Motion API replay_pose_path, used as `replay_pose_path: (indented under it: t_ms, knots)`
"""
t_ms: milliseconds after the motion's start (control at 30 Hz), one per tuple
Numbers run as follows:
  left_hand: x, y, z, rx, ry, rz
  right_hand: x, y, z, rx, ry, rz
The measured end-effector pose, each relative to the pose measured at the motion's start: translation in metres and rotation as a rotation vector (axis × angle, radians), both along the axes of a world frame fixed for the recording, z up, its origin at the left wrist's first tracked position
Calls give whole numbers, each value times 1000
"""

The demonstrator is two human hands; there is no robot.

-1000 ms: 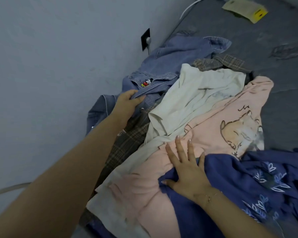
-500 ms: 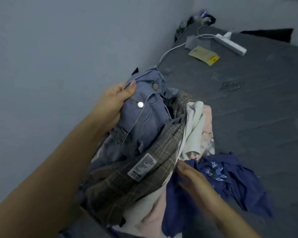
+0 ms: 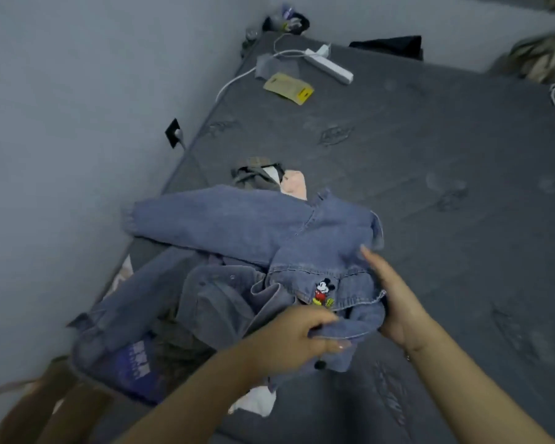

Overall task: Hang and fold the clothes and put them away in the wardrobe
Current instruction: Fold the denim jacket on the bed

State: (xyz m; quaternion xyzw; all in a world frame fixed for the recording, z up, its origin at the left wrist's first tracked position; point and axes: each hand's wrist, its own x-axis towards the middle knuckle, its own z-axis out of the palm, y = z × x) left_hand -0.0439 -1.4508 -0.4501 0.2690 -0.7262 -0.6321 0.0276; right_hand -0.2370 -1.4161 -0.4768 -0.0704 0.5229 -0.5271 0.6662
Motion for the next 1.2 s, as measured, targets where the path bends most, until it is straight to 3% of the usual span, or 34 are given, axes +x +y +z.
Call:
replay_pose_path:
  t_ms: [100,267,400,467,533,667,733,800,933,1100,1200]
  knots:
    - [-6,42,-50,39,-90,56,-6,34,-35,161,88,-130]
    - [-24,82,-72,75,-206,22,-23,94,-67,116,218,-178]
    - [-64,57,-51,-337,-113,202,-46,144,-73,81,378,-68]
    - [-100,39,-53,-682,-162,201,-69,180,-75,96,451,-44]
    - [-135,31,-64,-797,-304,153,-97,214,-77,138,505,-42]
    - [-195,52,-111,-774,-760,-22,-148,265,-80,152,530,3]
    - [-220,73,-123,-812,-888,-76,-169,285,-84,161,542,32]
    - [-244,94,-132,-784,-785,-44,-194,306,-93,192,569,29]
    - [-273,157,-125,-482,-458,244,-241,353,-112,372,681,-53]
    - [-294,271,-126,-191,-462,322,-289,373,-104,396,835,-172]
    - [-299,321,-133,-169,-447,207,-297,344,-98,270,894,29]
